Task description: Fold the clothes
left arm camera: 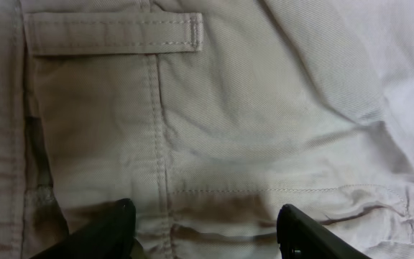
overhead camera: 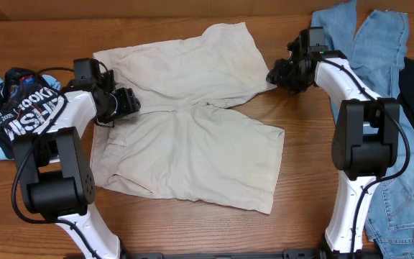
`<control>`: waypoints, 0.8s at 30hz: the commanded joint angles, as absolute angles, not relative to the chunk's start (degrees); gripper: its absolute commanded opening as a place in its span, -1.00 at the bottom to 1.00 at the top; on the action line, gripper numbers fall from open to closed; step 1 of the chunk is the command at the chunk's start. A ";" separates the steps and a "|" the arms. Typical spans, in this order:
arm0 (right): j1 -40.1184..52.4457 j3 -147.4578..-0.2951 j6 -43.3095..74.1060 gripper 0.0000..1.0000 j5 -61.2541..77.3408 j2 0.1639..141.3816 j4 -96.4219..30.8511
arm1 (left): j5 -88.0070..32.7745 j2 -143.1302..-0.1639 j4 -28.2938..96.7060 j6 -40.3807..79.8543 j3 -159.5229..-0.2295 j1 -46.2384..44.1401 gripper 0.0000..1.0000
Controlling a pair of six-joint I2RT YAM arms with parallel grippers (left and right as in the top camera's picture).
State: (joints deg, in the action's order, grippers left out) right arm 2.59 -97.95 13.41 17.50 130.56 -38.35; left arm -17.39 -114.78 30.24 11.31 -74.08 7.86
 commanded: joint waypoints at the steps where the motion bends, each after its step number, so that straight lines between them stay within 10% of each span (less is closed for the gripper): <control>1: 2.50 -98.21 13.45 -0.09 20.73 132.29 -39.16 | -16.29 -117.12 31.66 10.26 -72.55 7.31 0.35; 8: 2.24 -98.21 13.45 -0.92 20.64 132.29 -42.78 | -16.29 -117.12 31.73 10.26 -72.55 7.31 0.36; 24: -5.32 -98.24 13.02 -0.92 16.12 132.22 -51.09 | -14.41 -117.12 32.60 10.22 -72.55 7.38 0.35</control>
State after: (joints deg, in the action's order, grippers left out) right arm -2.00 -98.30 13.45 21.93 131.11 -49.54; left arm -17.32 -114.78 30.76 10.46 -74.22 7.84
